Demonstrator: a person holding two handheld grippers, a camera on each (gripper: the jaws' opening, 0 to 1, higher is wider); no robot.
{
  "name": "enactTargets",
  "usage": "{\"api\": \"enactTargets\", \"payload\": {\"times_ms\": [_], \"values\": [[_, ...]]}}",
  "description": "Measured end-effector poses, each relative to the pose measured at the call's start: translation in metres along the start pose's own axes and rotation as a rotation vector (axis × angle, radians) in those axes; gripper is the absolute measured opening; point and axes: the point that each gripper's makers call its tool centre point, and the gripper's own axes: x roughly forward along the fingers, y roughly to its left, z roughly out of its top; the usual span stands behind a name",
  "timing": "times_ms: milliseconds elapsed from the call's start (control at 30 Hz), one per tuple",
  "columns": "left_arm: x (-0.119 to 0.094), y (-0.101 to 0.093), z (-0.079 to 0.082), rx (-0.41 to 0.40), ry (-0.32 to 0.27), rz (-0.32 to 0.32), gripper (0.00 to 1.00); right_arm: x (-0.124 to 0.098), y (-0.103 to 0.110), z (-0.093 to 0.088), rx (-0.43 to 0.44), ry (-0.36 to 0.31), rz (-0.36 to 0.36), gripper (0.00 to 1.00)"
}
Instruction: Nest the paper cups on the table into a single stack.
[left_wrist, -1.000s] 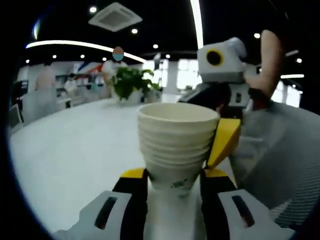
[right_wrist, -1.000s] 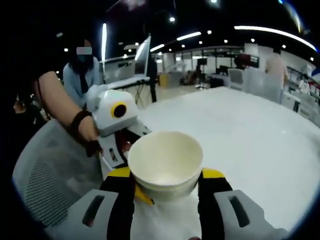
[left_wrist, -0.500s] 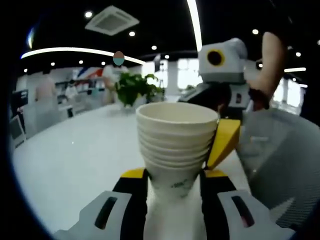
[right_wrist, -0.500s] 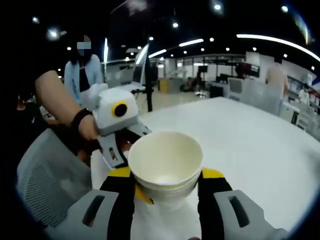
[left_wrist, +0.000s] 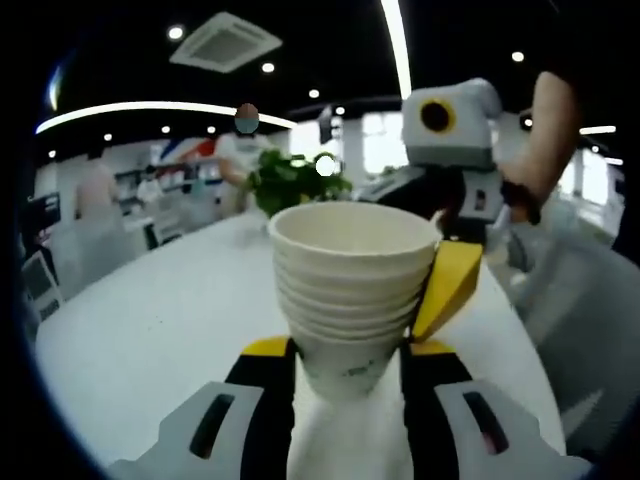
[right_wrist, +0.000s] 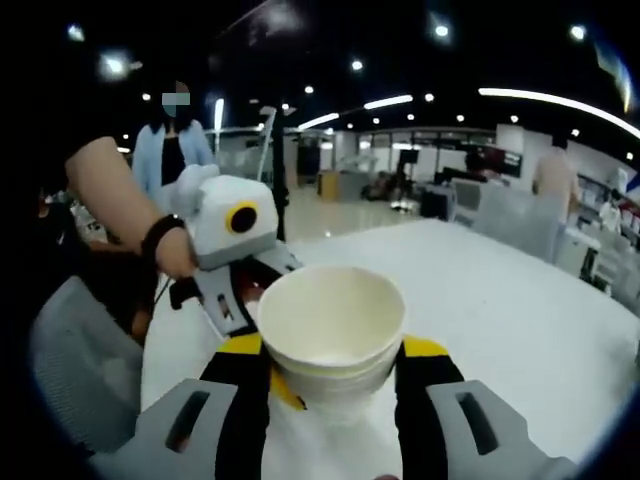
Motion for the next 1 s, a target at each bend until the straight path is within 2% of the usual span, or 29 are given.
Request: {"api": "enactTargets", "payload": {"times_ms": [267, 633, 1000], "values": [[0.021, 0.039, -0.001, 0.013, 0.021, 0.011, 0.4, 0.016, -0.04, -0.002, 0.008, -0.008, 0.013, 0.46], [0.051, 0.077, -0.023, -0.028, 0.057, 0.042, 0.4, 0.041, -0.081, -0.024, 0.01, 0.013, 0.04, 0.46], [0.065, 0.086, -0.047, -0.056, 0.103, 0.052, 0.4, 0.053, -0.093, -0.047, 0.05, 0.021, 0.061, 0.46]]}}
